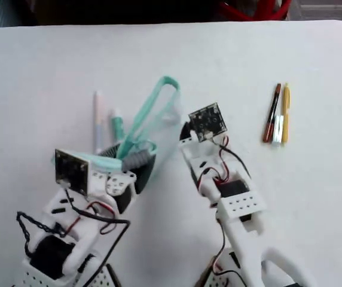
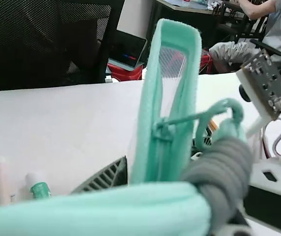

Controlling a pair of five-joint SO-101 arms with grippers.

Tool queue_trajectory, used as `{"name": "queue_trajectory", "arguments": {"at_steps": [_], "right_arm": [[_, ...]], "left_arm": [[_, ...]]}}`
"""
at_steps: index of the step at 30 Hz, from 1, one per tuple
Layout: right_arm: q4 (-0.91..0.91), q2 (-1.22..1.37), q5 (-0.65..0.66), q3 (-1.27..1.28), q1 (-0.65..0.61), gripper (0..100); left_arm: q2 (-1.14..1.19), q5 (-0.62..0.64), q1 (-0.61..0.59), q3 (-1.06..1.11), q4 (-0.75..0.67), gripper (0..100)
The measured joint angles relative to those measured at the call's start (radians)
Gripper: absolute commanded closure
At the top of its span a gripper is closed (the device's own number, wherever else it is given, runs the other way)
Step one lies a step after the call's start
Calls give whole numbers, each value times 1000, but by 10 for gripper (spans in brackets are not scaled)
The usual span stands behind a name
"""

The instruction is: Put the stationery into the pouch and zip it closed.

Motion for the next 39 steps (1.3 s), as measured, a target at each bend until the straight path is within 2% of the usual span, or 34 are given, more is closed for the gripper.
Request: {"name": "queue_trajectory", "arguments": {"at_steps": [6,10,13,16,21,26,35,39], "right_arm": [[0,3,0,0,-3,980],[0,3,0,0,-3,980],[0,3,3,0,2,980],[0,5,6,0,2,980],[0,5,9,0,12,981],[0,5,9,0,103,981],[32,-25,9,0,245,977],[104,-72,-58,-9,344,977]], "left_arm": [[15,-14,0,104,-203,925],[15,-21,64,104,-242,957],[15,-77,109,120,-249,976],[8,-132,117,150,-273,976],[-6,-144,118,167,-282,976],[-6,-144,112,167,-282,976],[-11,-150,32,169,-233,975],[-11,-147,-18,167,-221,975]]}}
